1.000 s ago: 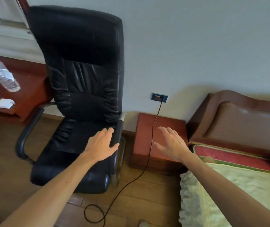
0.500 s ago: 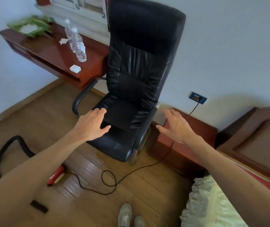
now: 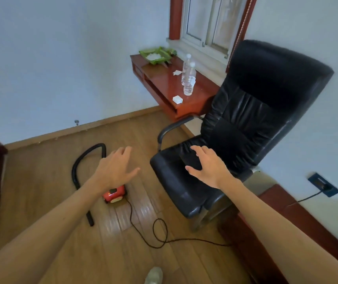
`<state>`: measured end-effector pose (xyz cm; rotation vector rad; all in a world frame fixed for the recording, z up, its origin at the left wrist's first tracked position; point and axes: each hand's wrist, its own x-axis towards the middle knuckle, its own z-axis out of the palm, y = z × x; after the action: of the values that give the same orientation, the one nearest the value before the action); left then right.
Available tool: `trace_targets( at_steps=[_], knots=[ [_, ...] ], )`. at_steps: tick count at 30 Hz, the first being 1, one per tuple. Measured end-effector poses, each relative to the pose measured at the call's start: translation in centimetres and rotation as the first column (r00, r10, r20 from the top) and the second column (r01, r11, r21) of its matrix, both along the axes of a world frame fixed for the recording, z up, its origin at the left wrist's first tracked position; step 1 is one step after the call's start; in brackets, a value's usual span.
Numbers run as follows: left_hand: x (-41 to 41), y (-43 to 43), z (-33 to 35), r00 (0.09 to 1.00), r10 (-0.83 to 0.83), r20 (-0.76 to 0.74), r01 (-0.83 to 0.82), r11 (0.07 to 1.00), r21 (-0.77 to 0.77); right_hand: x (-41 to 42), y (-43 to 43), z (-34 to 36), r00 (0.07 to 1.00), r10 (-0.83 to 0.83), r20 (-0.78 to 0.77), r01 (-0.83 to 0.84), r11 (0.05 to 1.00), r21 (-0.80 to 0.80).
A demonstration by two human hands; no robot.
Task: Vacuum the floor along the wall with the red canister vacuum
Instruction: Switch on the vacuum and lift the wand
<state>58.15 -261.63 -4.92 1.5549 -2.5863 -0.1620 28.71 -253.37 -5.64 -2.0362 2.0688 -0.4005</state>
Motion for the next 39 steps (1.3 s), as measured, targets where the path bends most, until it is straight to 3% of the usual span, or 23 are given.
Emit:
trace_targets(
  at_steps=[13, 26, 39],
  knots=[
    [16.4, 8.8, 0.2, 0.919, 0.395, -0.004, -0.395, 0.919, 0.012, 15.7, -2.9, 0.5, 0.929, 0.370, 0.026, -0.369, 0.929, -0.017],
    [29.5, 12.2, -1.5, 0.875, 0.483, -0.038, -0.480, 0.875, 0.069, 30.5, -3.3, -0.6, 0.887, 0.458, 0.062, -0.461, 0.886, 0.043],
    [34.4, 6.3, -4.5, 0.868, 0.489, -0.081, -0.480, 0.870, 0.108, 35.9, -9.0, -4.3, 0.890, 0.445, 0.094, -0.454, 0.882, 0.123]
  ],
)
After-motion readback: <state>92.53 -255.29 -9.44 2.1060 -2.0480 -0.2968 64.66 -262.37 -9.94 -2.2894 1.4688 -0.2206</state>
